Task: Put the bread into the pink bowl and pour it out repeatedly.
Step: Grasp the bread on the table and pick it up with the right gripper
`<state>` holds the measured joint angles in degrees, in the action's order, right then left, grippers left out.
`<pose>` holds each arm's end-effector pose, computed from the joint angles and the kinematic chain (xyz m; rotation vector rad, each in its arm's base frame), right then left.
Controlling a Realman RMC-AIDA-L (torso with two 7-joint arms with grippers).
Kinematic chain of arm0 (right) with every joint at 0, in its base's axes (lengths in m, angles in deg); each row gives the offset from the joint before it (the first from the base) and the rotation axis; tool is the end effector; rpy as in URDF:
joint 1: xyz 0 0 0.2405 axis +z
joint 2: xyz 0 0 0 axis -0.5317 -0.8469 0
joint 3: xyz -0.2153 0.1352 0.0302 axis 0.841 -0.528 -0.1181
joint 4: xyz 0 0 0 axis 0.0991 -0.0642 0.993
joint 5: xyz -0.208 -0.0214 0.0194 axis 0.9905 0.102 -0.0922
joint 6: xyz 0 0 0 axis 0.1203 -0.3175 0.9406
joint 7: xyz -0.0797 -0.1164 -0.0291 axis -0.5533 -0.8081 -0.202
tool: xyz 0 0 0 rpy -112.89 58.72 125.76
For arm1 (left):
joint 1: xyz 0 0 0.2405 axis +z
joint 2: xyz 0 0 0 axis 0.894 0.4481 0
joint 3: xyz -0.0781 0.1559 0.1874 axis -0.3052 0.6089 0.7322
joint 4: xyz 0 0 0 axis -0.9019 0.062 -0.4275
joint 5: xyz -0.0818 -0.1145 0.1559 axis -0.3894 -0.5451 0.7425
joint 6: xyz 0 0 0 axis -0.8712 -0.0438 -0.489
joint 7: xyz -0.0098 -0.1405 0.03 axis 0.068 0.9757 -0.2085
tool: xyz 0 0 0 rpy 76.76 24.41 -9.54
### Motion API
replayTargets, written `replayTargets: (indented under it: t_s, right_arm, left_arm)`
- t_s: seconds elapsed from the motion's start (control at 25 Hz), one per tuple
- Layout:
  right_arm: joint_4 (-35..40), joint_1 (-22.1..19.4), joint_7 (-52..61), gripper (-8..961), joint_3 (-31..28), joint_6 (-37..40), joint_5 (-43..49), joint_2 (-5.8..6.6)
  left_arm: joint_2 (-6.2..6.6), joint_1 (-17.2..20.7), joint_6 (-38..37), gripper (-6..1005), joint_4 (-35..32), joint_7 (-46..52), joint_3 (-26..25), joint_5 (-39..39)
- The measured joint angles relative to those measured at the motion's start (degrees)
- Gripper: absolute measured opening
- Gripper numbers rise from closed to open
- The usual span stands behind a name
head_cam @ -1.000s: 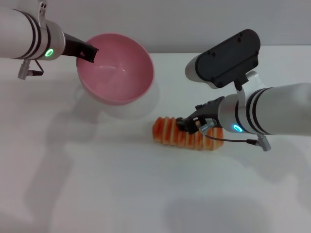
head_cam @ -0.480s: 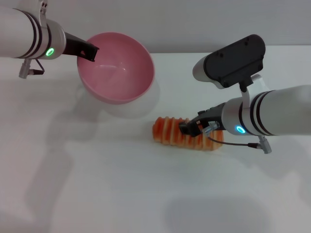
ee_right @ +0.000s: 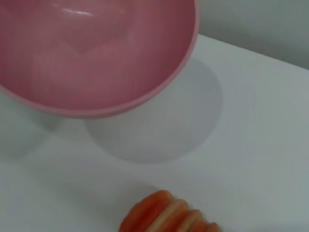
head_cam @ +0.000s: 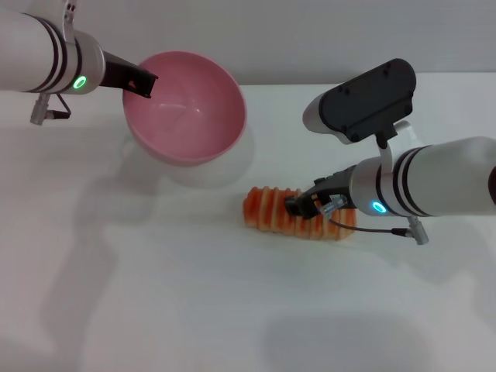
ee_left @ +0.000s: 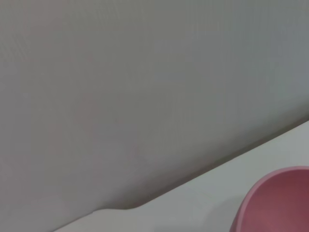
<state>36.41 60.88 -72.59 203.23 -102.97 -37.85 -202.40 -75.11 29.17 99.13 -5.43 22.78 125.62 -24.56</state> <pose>0.1654 0.3456 -0.0978 -2.3235 0.9599 -0.1810 -0.1638 0.4252 0.0181 -2.0940 -0.7846 0.1083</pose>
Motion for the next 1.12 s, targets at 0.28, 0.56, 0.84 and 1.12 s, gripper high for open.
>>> replayTargets:
  t_s: [0.28,0.56,0.84,1.12]
  right_arm:
    - [-1.4,0.8,0.1,580,0.3,0.2,0.0,-0.07]
    - [-3.5,1.9,0.2,579,0.6,0.8,-0.9,-0.09]
    - [-6.3,3.3,0.0,565,0.6,1.6,-2.1,-0.07]
    - [-7.5,4.3,-0.7,518,0.5,1.3,-2.2,-0.03]
  left_arm:
    - [0.00,-0.3,0.0,47,0.5,0.0,-0.1,0.0]
    - [0.02,-0.4,-0.1,47,0.6,0.0,-0.2,0.0]
    - [0.09,-0.4,-0.2,47,0.6,0.0,-0.2,0.0]
    - [0.10,-0.4,-0.6,47,0.8,0.0,-0.2,0.4]
